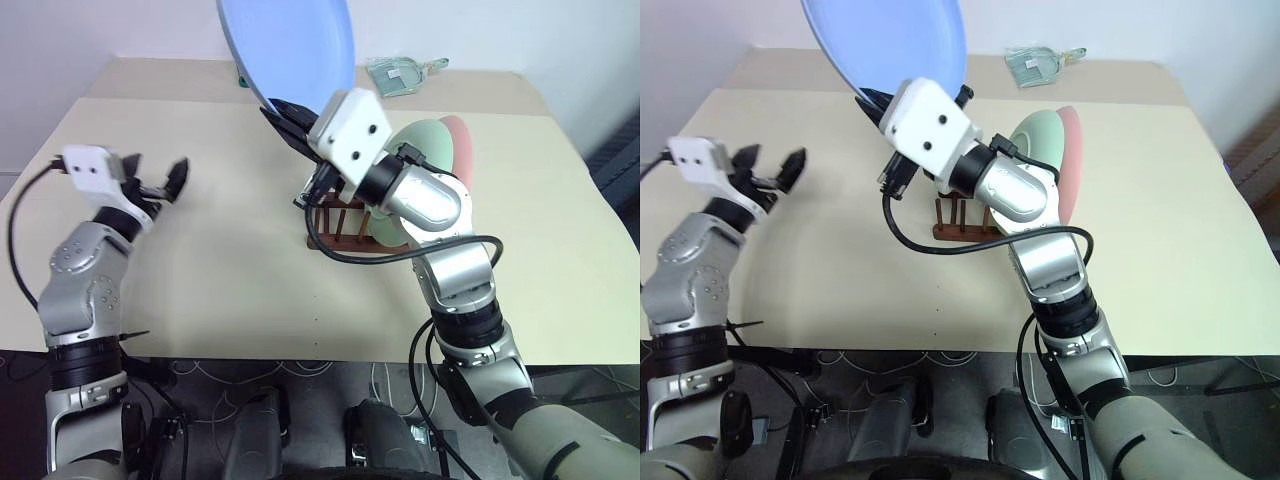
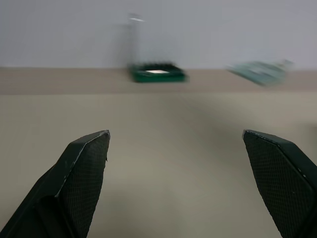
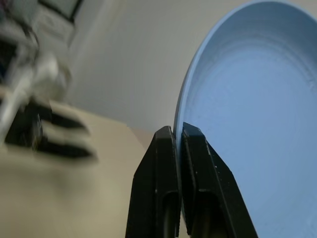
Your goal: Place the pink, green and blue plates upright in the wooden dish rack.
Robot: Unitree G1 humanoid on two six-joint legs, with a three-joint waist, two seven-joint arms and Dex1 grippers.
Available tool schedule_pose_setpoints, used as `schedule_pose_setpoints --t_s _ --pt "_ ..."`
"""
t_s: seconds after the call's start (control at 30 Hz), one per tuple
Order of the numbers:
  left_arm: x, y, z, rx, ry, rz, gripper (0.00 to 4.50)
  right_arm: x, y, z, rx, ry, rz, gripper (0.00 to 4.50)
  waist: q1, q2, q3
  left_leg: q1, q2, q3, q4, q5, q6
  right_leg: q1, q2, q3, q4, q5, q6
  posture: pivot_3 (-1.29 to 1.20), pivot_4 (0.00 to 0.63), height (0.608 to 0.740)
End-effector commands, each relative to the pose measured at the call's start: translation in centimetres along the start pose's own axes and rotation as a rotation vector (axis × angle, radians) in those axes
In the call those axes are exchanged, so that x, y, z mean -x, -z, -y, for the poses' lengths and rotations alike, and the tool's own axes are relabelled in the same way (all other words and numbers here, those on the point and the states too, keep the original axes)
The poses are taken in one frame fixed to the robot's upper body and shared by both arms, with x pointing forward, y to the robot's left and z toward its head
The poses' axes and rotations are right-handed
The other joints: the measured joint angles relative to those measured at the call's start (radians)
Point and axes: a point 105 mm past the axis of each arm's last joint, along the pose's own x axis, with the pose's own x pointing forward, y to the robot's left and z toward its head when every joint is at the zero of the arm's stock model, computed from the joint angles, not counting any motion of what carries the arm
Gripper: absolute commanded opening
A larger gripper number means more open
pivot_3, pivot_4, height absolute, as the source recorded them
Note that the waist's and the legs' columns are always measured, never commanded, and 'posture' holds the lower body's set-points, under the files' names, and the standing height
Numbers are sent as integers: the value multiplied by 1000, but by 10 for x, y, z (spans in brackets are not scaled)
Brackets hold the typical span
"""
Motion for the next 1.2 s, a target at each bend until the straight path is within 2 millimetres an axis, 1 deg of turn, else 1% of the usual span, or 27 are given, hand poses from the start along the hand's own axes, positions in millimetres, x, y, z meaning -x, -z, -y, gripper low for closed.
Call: schedule_pose_setpoints --t_s 0.03,0.1,0.13,0.17,0.23,0.37,0.63,0.93,1.2 --pt "4 5 36 -26 207 -28 4409 9 -13 3 -142 51 38 0 -4 0 0 0 0 0 0 0 0 -1 0 0 1 0 0 0 150 732" --pt "9 12 56 -16 326 -58 4409 15 -10 3 -233 75 26 0 -5 0 0 0 1 0 -1 0 0 -1 0 0 1 0 -1 0 150 732" --pt "11 14 63 -11 366 -68 4409 17 -9 3 -270 81 18 0 -5 0 0 0 1 0 -1 0 0 -2 0 0 1 0 -1 0 150 732" --pt "12 18 69 -9 402 -83 4409 20 -8 4 -306 93 11 0 -4 0 0 0 1 0 -1 0 0 -2 0 0 1 0 -1 0 150 732" --pt "13 23 75 -13 441 -105 4409 24 -7 5 -376 113 15 0 -4 0 0 0 1 0 -1 0 0 -2 0 0 1 0 -1 0 150 732" --pt "12 29 77 -17 473 -122 4409 28 -10 5 -507 122 41 0 -5 0 0 0 1 0 -1 0 0 -2 0 0 1 0 -1 0 150 732" --pt "13 35 80 -37 509 -140 4409 32 -7 8 -659 110 53 0 -4 0 0 0 0 0 -1 0 0 -2 0 0 1 0 -1 0 150 732" --pt "16 34 81 -42 504 -135 4409 33 12 7 -777 107 -11 0 -4 1 0 0 1 0 -1 0 0 -2 0 1 1 0 -1 0 150 732" --pt "17 35 80 -43 497 -136 4409 36 31 16 -883 178 -60 0 -4 1 0 0 1 0 -1 0 0 -2 0 1 1 0 -1 0 150 732"
